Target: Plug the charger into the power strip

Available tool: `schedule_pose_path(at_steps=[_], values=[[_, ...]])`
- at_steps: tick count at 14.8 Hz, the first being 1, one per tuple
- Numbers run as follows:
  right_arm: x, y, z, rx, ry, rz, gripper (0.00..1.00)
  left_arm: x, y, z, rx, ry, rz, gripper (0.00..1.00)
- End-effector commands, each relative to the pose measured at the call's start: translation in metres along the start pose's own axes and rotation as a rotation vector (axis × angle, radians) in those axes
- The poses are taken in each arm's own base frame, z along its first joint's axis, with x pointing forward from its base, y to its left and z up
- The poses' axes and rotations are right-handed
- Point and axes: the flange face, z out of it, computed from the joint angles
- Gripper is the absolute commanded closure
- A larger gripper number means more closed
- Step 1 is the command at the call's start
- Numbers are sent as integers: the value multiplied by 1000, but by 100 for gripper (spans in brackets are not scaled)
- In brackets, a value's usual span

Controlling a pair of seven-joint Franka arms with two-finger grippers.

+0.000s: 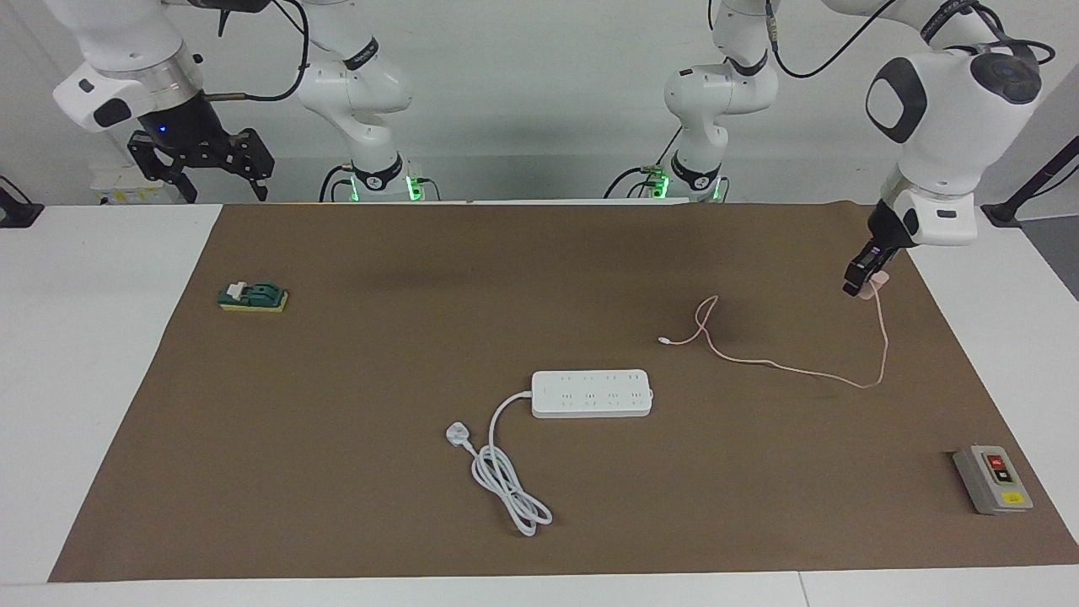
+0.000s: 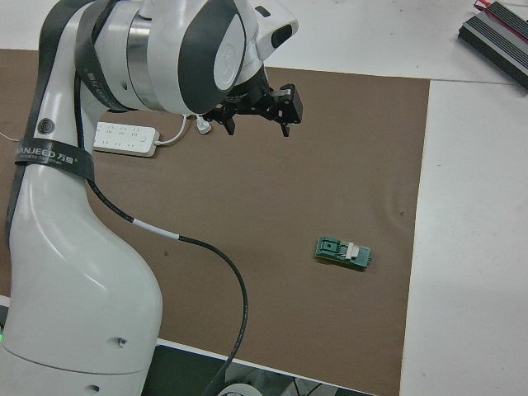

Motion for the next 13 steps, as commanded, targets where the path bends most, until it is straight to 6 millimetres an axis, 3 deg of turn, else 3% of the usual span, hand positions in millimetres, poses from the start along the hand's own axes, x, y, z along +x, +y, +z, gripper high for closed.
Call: schedule_pose_path(at_steps=[1, 6, 8, 13], values=[[-5, 0, -5, 11, -5, -19, 0, -41, 42, 2, -30, 5, -323, 100], [-5, 0, -6, 11, -2, -22, 0, -102, 106, 20, -38, -8, -655, 100], [-5, 0, -6, 11, -4, -22, 0, -125, 137, 39, -19, -9, -751, 100], [-5, 0, -6, 11, -2, -22, 0, -145, 196, 64, 0, -24, -812, 100]])
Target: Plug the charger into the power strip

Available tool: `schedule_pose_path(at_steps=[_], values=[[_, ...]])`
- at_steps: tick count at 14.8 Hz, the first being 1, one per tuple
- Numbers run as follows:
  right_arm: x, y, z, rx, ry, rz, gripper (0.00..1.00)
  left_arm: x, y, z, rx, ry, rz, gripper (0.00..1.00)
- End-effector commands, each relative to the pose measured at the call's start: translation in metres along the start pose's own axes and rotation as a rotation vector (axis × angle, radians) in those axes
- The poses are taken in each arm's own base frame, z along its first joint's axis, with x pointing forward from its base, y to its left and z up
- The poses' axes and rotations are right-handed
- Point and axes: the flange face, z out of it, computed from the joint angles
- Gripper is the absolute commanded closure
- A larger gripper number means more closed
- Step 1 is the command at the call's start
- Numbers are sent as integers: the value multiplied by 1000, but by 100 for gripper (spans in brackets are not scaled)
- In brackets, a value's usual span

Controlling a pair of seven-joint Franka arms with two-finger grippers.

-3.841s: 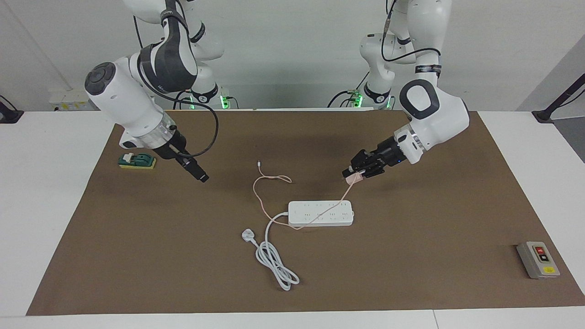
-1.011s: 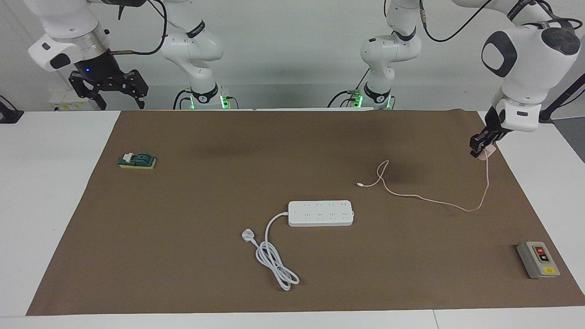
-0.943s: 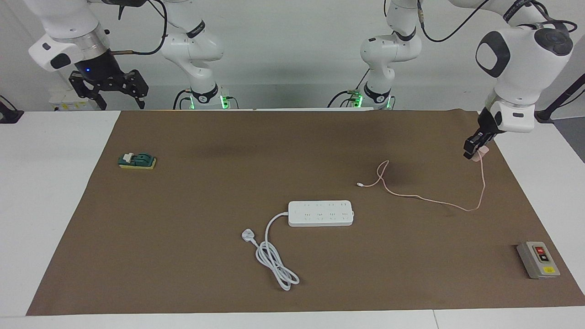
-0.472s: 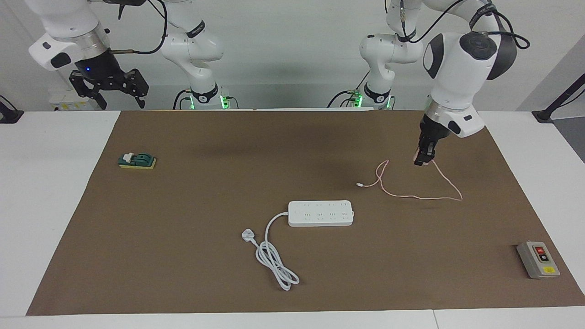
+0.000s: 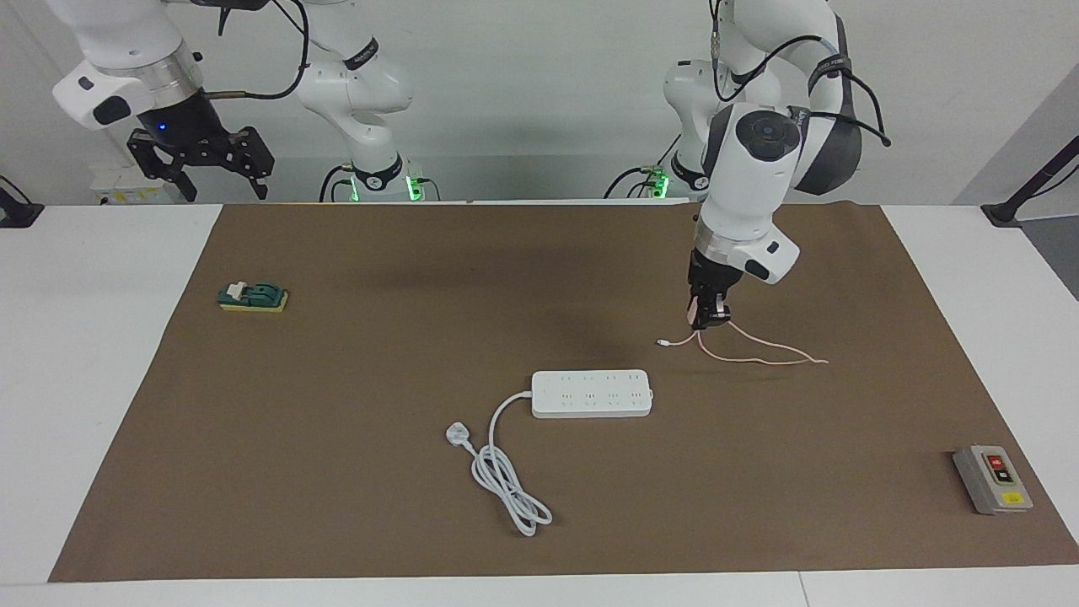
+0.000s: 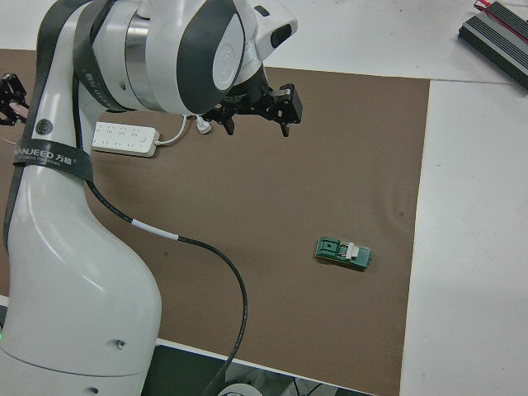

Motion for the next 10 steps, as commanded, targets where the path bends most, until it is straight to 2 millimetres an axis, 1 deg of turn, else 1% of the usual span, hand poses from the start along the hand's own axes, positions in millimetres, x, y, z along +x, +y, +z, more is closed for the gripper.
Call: schedule_pose_path(at_steps=[1, 2, 3, 4, 6, 7, 8, 9, 10], values=[[-4, 0, -4, 11, -5, -22, 0, -22, 21, 8, 13, -4, -19, 100], [-4, 0, -5, 11, -3, -23, 0, -23, 24, 7, 21, -4, -17, 100], [-4, 0, -4, 11, -5, -23, 0, -24, 33, 14, 56, 13, -17, 100], [-4, -1, -4, 11, -5, -25, 0, -29, 47, 15, 77, 22, -16, 100], [-4, 0, -4, 11, -3, -23, 0, -43, 68, 33, 104, 27, -16, 100], [-4, -1, -4, 11, -3, -25, 0, -54, 68, 37, 96, 18, -13, 100], [-4, -1, -4, 11, -3, -25, 0, -57, 69, 36, 72, 6, -17, 100], [-4, -1, -4, 11, -3, -25, 0, -61, 70, 42, 46, -12, -16, 100], [-4, -1, -4, 11, -3, -25, 0, -62, 68, 53, 37, -16, -15, 100]])
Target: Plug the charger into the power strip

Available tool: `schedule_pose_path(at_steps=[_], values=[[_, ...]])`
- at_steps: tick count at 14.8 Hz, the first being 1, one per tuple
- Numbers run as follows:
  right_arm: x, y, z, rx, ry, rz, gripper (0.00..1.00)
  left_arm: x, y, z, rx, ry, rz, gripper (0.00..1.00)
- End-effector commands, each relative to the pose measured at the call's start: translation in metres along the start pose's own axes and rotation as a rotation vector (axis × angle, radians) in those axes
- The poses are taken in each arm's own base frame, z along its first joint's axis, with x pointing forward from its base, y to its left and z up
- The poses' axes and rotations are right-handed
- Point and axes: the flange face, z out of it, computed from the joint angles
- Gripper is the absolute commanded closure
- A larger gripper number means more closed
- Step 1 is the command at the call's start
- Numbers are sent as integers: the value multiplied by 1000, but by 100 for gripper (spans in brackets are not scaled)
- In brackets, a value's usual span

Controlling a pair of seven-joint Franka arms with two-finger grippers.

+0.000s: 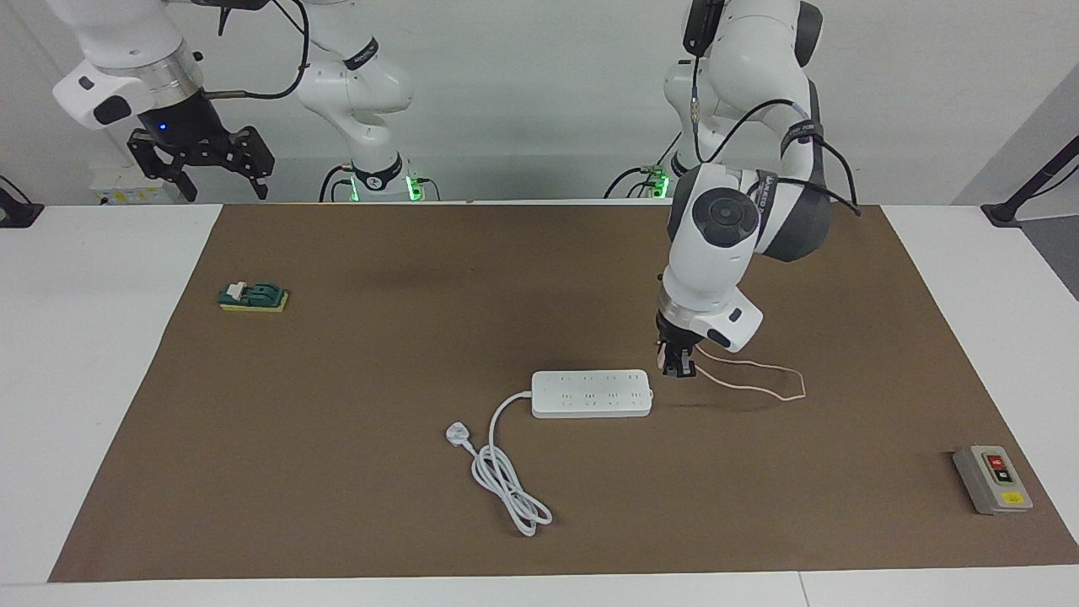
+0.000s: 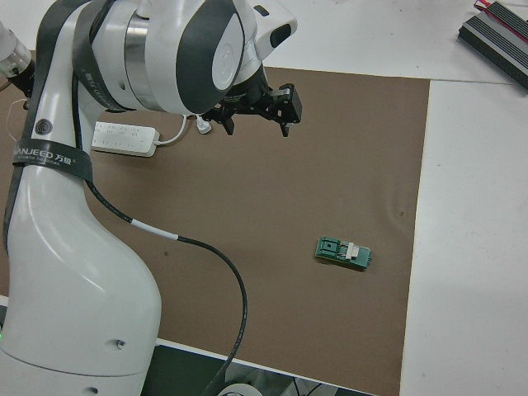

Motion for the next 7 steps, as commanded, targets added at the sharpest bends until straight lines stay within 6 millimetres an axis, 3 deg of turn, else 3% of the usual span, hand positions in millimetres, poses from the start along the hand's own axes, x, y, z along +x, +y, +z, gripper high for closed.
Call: schedule_pose_path(at_steps=[1, 4, 7], values=[[-4, -1, -4, 11, -4, -23, 0, -9, -2, 12, -31, -20, -11, 100], [-4, -1, -4, 11, -4, -23, 0, -12, -25, 31, -6, -9, 3, 100], [-4, 0, -4, 9, -4, -25, 0, -14, -34, 43, -15, -14, 9, 100]])
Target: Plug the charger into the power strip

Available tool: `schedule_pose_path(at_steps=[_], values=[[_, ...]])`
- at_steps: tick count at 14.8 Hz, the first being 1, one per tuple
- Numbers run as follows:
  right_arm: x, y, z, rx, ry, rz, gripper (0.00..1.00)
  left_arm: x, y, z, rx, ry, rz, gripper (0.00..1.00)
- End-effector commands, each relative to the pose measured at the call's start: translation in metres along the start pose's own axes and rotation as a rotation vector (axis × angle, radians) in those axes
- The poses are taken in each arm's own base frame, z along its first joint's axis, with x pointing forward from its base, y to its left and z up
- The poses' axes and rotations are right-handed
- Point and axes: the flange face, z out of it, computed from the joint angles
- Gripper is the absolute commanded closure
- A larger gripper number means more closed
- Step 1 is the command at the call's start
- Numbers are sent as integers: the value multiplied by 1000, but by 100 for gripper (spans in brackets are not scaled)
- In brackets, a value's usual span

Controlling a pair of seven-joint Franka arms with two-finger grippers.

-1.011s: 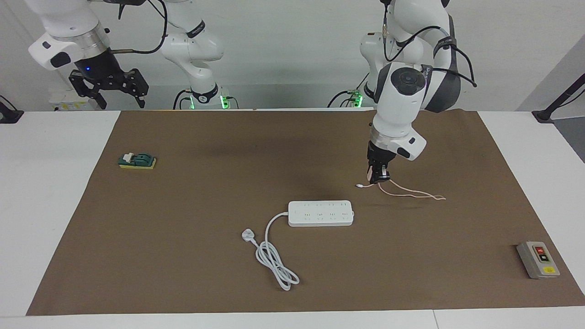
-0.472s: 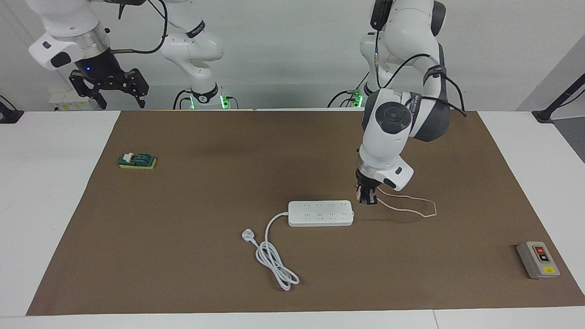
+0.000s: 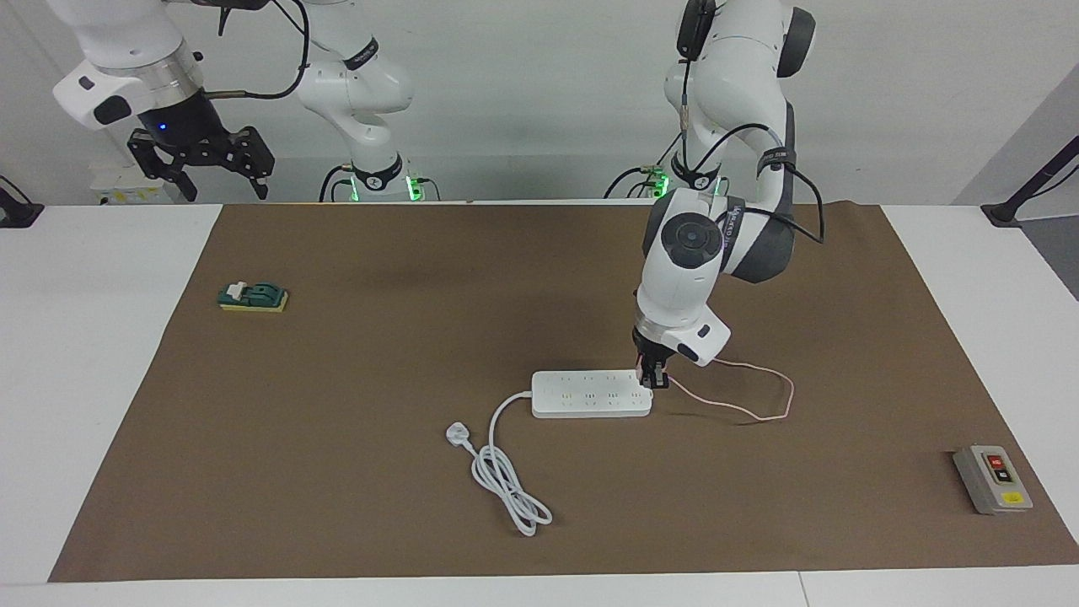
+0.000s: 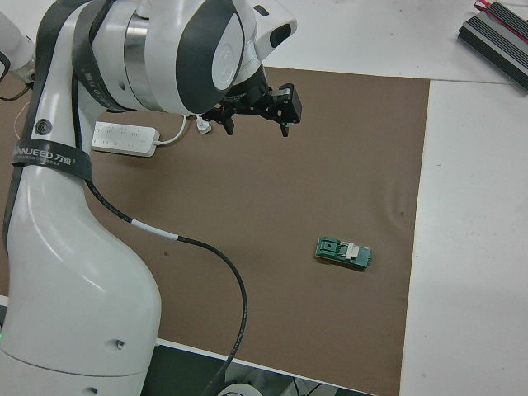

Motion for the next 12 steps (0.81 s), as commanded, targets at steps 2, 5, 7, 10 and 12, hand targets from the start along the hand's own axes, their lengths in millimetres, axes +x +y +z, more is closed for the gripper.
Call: schedule_pose_path(at_steps=[2, 5, 7, 10, 12], values=[[-4, 0, -4, 9, -5, -25, 0, 3, -18, 5, -46, -22, -28, 100], [-4, 0, -4, 9, -5, -25, 0, 5, -21, 10, -48, -23, -31, 100], [-4, 0, -4, 9, -5, -25, 0, 7, -30, 21, -50, -24, -29, 100], [-4, 0, -4, 9, -5, -25, 0, 9, -36, 29, -39, -20, -28, 100], [-4, 0, -4, 11, -5, -25, 0, 6, -37, 30, -38, -19, -23, 100]])
